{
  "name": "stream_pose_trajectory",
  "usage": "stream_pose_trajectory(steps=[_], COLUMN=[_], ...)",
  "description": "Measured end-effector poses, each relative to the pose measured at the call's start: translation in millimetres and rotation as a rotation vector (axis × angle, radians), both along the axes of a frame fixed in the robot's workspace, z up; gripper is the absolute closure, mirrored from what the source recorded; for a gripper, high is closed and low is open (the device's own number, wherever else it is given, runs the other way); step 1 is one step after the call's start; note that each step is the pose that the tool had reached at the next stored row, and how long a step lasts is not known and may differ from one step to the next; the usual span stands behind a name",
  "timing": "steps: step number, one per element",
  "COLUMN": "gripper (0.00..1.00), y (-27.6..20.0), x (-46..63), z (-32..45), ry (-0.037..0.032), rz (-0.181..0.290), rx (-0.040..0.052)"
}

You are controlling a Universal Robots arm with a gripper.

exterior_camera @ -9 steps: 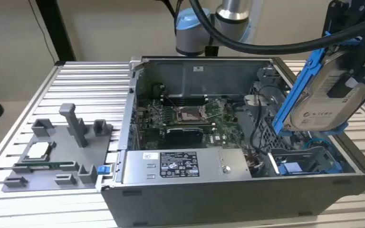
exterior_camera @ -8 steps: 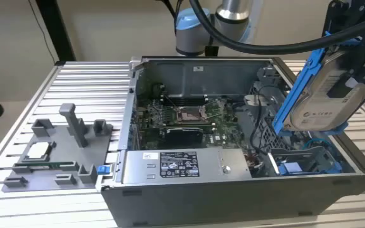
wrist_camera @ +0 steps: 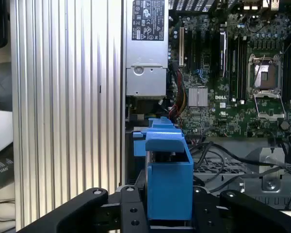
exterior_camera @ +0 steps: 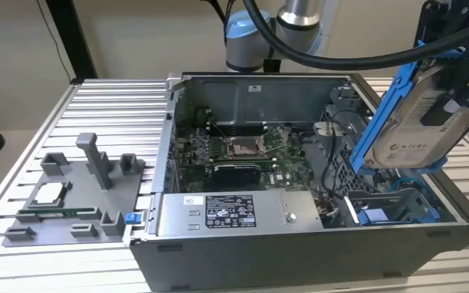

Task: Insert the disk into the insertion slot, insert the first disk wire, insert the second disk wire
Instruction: 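Insert the disk into the insertion slot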

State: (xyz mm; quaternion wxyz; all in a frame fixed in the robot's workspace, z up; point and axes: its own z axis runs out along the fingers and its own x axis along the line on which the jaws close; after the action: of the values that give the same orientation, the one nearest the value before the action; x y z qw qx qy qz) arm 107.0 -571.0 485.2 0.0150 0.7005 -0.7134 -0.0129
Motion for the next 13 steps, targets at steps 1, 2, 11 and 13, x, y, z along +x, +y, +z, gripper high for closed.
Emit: stream_pose_trajectory(steps=[1, 2, 11, 13], gripper=[1.0, 1.0, 1.0, 1.0], y=[-0.1, -0.4, -3.6, -3.8], x=[0.0, 0.1, 5.4, 6.4], z=[-0.1, -0.4, -4.0, -4.8], ry=[0.0, 0.0, -0.0001, 0.0], rz=[0.0, 0.0, 0.0, 0.0], rx=[-0.0002, -0.0001, -0.0001, -0.0001])
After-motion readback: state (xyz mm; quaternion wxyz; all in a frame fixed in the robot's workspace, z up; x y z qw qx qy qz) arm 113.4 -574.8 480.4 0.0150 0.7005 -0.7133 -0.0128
